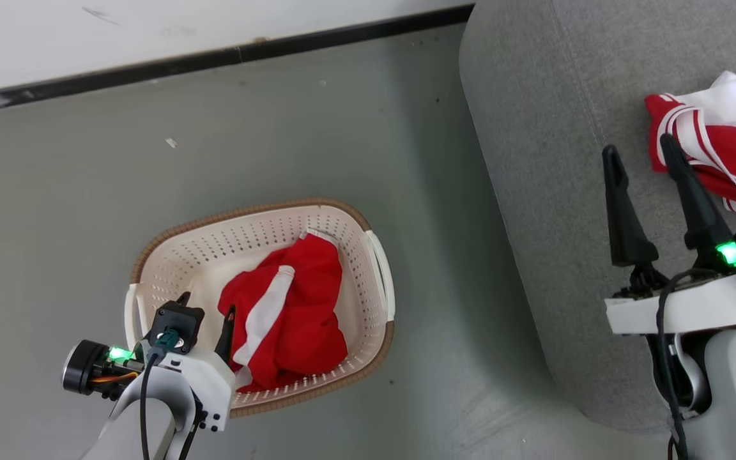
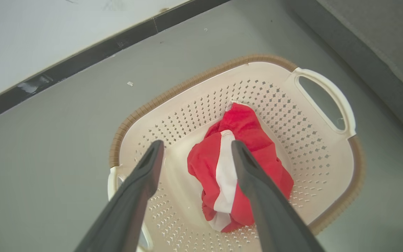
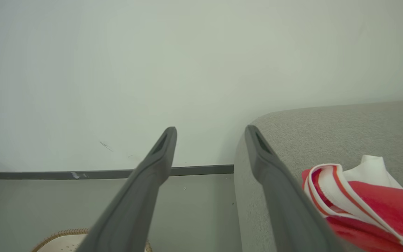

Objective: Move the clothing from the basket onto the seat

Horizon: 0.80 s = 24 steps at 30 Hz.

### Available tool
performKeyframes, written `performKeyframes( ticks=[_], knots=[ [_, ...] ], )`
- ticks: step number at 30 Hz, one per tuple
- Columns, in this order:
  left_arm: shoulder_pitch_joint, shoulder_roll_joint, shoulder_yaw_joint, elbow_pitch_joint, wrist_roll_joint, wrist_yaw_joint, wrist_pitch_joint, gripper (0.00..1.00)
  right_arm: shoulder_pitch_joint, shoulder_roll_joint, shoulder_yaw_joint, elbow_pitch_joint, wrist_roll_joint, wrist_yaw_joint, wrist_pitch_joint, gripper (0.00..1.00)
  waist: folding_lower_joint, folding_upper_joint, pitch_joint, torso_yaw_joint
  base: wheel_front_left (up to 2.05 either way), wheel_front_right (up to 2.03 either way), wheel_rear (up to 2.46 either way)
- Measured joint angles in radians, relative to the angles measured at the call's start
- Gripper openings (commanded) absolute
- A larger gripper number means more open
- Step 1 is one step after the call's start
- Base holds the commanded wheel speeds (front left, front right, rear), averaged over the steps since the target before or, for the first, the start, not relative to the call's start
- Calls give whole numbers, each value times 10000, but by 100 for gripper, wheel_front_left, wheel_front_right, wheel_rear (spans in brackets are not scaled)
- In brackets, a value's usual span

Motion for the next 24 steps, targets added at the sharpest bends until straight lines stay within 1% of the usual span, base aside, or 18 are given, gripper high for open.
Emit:
performKeyframes(
  ticks=[3, 8, 24],
  knots=[
    [-43, -82, -84, 293, 12, -2, -4, 100, -246, 0, -15, -81, 127, 2, 0, 100, 0, 0, 326, -114, 0, 0, 0],
    [-453, -140, -219, 723, 236, -165, -17, 100, -796, -2, 10, -142, 167, 0, 0, 100, 0, 0, 945, -329, 0, 0, 0],
    [-1493, -96, -92, 1795, 355, -165, -171, 100, -2891, -17, 602, 121, -46, 2, -2, 100, 0, 0, 2388, -777, 0, 0, 0]
  ],
)
